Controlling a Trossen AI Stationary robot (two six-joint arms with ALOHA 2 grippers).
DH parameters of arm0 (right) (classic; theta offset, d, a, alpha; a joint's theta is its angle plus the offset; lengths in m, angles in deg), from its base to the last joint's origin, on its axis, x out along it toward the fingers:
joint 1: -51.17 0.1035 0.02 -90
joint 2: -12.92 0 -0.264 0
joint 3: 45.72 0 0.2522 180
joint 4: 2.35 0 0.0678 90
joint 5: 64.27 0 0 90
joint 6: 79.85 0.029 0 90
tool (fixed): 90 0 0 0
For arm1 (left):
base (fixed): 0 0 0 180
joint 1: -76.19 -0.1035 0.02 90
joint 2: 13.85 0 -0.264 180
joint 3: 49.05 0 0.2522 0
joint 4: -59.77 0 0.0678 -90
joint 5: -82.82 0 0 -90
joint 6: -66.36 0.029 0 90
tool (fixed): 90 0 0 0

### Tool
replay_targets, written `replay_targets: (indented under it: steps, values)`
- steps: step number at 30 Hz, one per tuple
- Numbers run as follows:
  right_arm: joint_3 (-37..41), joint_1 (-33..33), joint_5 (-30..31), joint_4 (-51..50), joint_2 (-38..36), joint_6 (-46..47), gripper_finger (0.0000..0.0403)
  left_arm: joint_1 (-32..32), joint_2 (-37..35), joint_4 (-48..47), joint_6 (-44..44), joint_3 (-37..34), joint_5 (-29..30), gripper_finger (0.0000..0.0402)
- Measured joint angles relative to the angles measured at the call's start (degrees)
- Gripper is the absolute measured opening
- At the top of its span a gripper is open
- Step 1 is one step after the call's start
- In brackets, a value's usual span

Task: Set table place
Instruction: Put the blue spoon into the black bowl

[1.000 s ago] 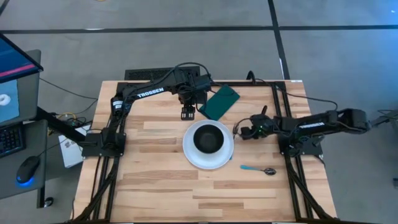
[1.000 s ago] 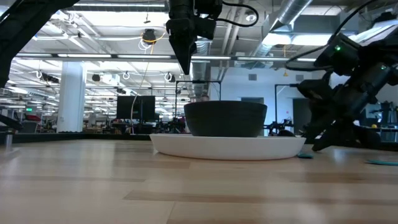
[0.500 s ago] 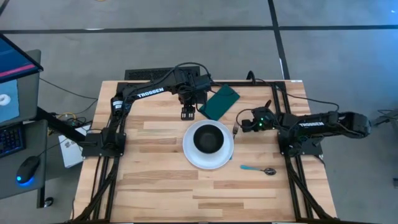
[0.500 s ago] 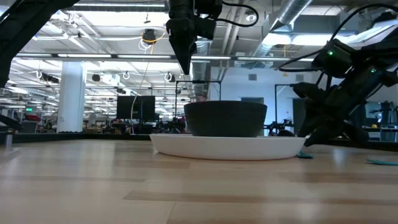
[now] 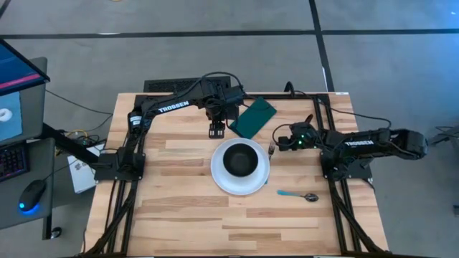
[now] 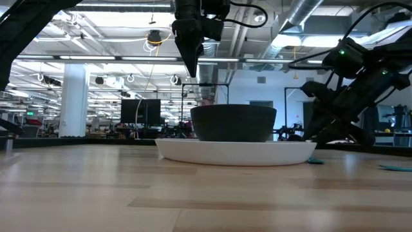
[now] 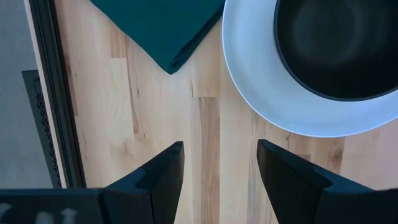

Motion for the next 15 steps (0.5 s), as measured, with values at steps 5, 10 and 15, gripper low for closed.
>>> replay_targets:
  steps: [5,10,15]
  values:
    - [-0.07,0.03,0.02,1.69,2.52,-0.11,0.0134,0.0,0.0,0.0,0.0,0.0,0.0,0.0194]
    - [-0.07,1.51,0.01,6.84,8.37,-0.95,0.0134,0.0,0.0,0.0,0.0,0.0,0.0,0.0194]
    - [-0.11,2.22,-0.03,11.42,11.88,-1.14,0.0135,0.0,0.0,-0.57,0.0,0.0,0.0,0.0194]
